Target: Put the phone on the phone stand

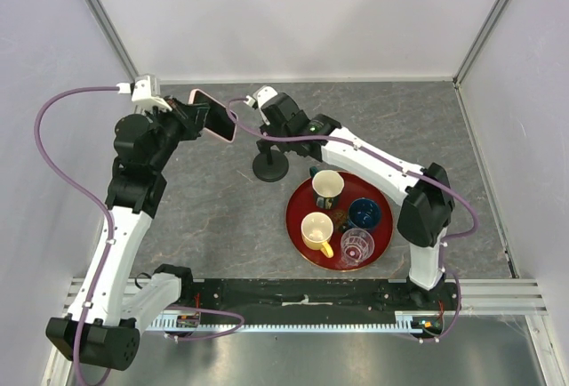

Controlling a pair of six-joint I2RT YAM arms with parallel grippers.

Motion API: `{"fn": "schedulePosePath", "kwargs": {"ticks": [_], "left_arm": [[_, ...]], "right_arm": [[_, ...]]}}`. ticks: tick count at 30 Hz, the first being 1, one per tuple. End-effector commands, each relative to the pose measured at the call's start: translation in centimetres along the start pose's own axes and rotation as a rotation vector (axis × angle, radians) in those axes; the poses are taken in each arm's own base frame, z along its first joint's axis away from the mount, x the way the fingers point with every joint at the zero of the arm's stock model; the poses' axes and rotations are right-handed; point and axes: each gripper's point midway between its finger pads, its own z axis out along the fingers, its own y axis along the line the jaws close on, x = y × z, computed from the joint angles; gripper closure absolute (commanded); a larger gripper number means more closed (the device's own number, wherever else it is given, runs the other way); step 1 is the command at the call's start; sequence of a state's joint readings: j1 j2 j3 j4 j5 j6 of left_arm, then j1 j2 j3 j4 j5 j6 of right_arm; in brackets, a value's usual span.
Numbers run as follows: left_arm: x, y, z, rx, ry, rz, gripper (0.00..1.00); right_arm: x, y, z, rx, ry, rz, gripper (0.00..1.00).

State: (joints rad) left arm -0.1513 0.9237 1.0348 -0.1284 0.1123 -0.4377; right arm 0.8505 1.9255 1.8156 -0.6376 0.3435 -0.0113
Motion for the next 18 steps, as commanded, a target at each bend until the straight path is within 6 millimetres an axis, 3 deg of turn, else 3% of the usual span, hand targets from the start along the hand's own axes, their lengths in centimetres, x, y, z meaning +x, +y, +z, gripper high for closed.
{"fn": "schedulePosePath", "kwargs": {"ticks": [1, 3, 4, 5, 6, 7, 9, 11, 18], "left_arm": [[-2.8, -5.9, 0.0, 0.305, -0.061, 0.023, 0.98], [-2.7, -6.9, 0.2, 0.358, -0.034, 0.024, 0.98], [-2.3, -7.5, 0.1, 0.4, -0.013, 0.02, 0.98], [-2.3, -7.6, 0.2, 0.407, -0.013, 0.018, 0.98], [-2.3, -7.6, 0.2, 0.407, -0.015, 0.016, 0.98], [-2.2, -7.5, 0.2, 0.404, -0.013, 0.016, 0.98], [-2.4, -7.5, 0.1, 0.402, -0.019, 0.016, 0.98], [-2.4, -7.4, 0.1, 0.401, -0.02, 0.015, 0.98], [-2.1, -7.3, 0.3, 0.401, -0.017, 0.006, 0.98]], "right_arm": [[0.8, -1.5, 0.1, -0.005, -0.035, -0.131, 1.0], [0.0, -1.4, -0.5, -0.082, -0.099, -0.131, 1.0], [1.3, -1.8, 0.0, -0.113, -0.09, -0.124, 1.0], [0.5, -0.9, -0.3, -0.201, -0.151, -0.118, 1.0], [-0.2, -1.2, -1.3, -0.224, -0.199, -0.135, 1.0], [1.3, -1.4, -0.8, -0.24, -0.195, -0.138, 1.0], [0.3, -1.2, -1.4, -0.271, -0.284, -0.162, 1.0], [0.9, -1.2, -1.0, -0.276, -0.295, -0.166, 1.0], [0.5, -0.3, -0.2, -0.322, -0.335, -0.18, 0.83]]}}
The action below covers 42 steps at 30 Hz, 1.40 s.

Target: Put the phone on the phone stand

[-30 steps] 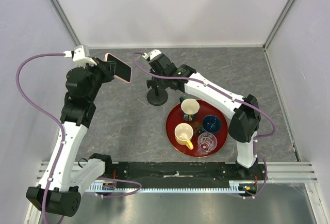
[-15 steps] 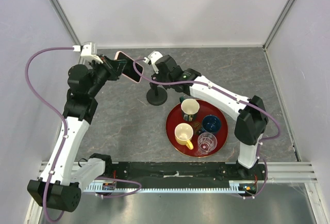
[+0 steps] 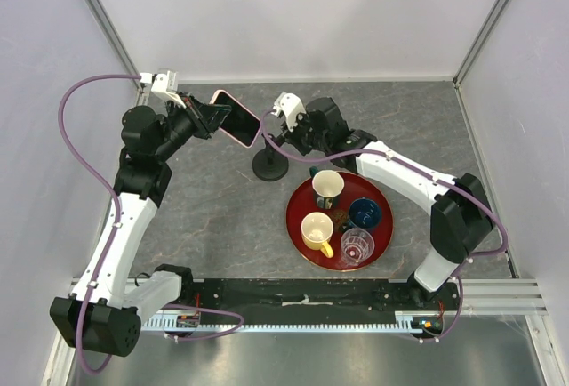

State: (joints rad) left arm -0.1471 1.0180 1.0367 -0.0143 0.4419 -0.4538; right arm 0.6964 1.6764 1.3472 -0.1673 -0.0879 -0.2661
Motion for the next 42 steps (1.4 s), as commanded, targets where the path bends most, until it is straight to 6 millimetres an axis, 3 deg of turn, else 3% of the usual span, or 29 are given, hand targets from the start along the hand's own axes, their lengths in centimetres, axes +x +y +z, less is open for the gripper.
{"fn": "schedulePosePath", "kwargs": {"ticks": [1, 5, 8, 12, 19, 28, 34, 37, 42], "left_arm": [[-4.4, -3.0, -0.7, 0.099, -0.132, 0.039, 0.98], [-4.3, -3.1, -0.6, 0.102, -0.131, 0.035, 0.98], [-4.1, -3.0, -0.5, 0.104, -0.124, 0.033, 0.98], [-4.0, -3.1, -0.3, 0.115, -0.116, 0.03, 0.98], [-3.9, -3.3, -0.3, 0.125, -0.11, 0.025, 0.98], [-3.7, -3.4, -0.2, 0.14, -0.101, 0.02, 0.98], [-2.9, -3.5, 0.7, 0.168, -0.047, -0.014, 0.98], [-2.6, -3.5, 0.9, 0.175, -0.034, -0.026, 0.98], [-2.6, -3.6, 0.9, 0.181, -0.032, -0.025, 0.98]], "right_arm": [[-1.0, 0.7, 0.9, -0.041, -0.076, -0.049, 0.83], [-1.0, -0.6, 0.9, 0.042, -0.091, -0.022, 0.79], [-2.0, -0.9, 0.7, 0.063, -0.155, -0.021, 0.66], [-1.5, -0.9, 0.7, 0.073, -0.168, -0.032, 0.56], [-1.3, -1.6, 0.3, 0.108, -0.178, -0.016, 0.64], [-1.2, -2.2, 0.3, 0.119, -0.221, 0.036, 0.59], [-1.5, -3.0, -0.8, 0.143, -0.267, 0.051, 0.65], [-1.2, -3.5, -1.1, 0.152, -0.265, 0.057, 0.64], [-1.3, -2.4, -1.6, 0.068, -0.288, 0.039, 0.56]]}}
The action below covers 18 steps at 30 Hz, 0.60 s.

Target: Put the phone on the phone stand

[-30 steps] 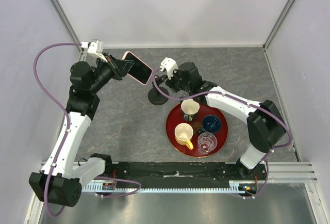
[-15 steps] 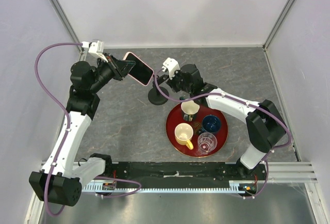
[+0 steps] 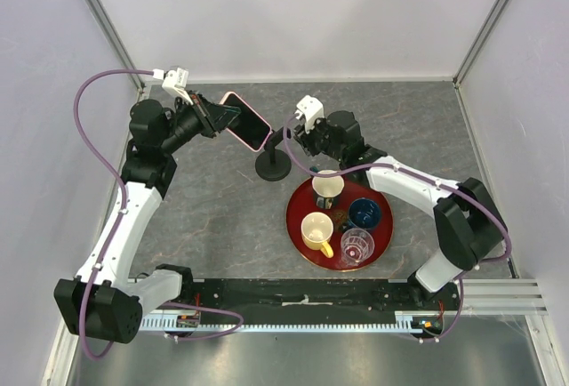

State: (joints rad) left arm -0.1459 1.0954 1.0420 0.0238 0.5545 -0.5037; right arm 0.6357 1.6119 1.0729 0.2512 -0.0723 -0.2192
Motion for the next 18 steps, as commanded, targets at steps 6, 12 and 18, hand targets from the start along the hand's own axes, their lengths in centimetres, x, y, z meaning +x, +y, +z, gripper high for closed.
{"fn": "schedulePosePath", "kwargs": {"ticks": [6, 12, 18], "left_arm": [[-4.0, -3.3, -0.5, 0.098, -0.098, 0.046, 0.98], [-3.8, -3.2, -0.2, 0.109, -0.085, 0.033, 0.98], [-3.7, -3.5, -0.2, 0.124, -0.083, 0.031, 0.98]], "right_arm": [[-3.3, 1.4, -1.4, -0.116, -0.132, 0.0, 0.5], [-4.0, 1.4, -0.4, -0.107, -0.172, 0.077, 0.49], [-3.1, 0.4, 0.5, -0.043, -0.157, 0.106, 0.55]]}}
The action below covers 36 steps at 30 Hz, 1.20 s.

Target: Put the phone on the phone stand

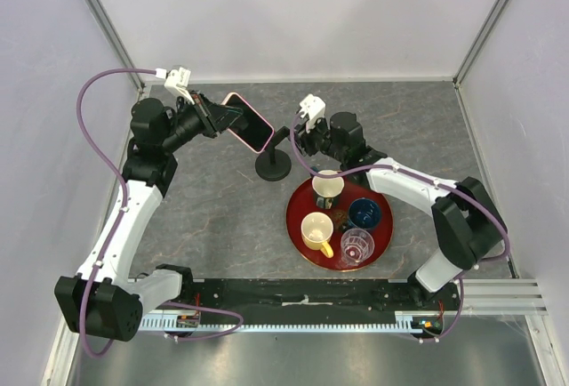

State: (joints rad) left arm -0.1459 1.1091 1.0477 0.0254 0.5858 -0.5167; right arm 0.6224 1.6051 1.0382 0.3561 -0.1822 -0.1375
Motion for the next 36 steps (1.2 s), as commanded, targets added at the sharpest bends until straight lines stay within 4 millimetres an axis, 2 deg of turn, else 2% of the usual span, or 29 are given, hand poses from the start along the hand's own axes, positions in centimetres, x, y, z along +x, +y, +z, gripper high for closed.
{"fn": "schedulePosePath", "kwargs": {"ticks": [1, 15, 27, 30, 33, 36], "left_arm": [[-3.9, -3.2, -0.4, 0.101, -0.099, 0.049, 0.98], [-3.9, -4.0, -0.5, 0.14, -0.095, 0.051, 0.98], [-3.7, -3.8, -0.2, 0.14, -0.091, 0.041, 0.98], [-3.6, -3.6, -0.2, 0.141, -0.086, 0.039, 0.98], [-3.5, -3.5, 0.0, 0.14, -0.081, 0.034, 0.98], [-3.3, -3.4, 0.2, 0.143, -0.073, 0.032, 0.98]], "right_arm": [[-1.3, -0.7, 0.8, 0.035, -0.058, 0.031, 0.55], [-1.3, -0.4, 1.8, 0.013, -0.074, 0.049, 0.57], [-1.8, -0.5, 1.7, 0.015, -0.09, 0.046, 0.59], [-1.5, -0.7, 2.0, 0.023, -0.077, 0.046, 0.63], [-1.6, -0.8, 2.2, 0.024, -0.08, 0.034, 0.72], [-2.0, -0.8, 2.6, 0.013, -0.076, 0.01, 0.89]]}}
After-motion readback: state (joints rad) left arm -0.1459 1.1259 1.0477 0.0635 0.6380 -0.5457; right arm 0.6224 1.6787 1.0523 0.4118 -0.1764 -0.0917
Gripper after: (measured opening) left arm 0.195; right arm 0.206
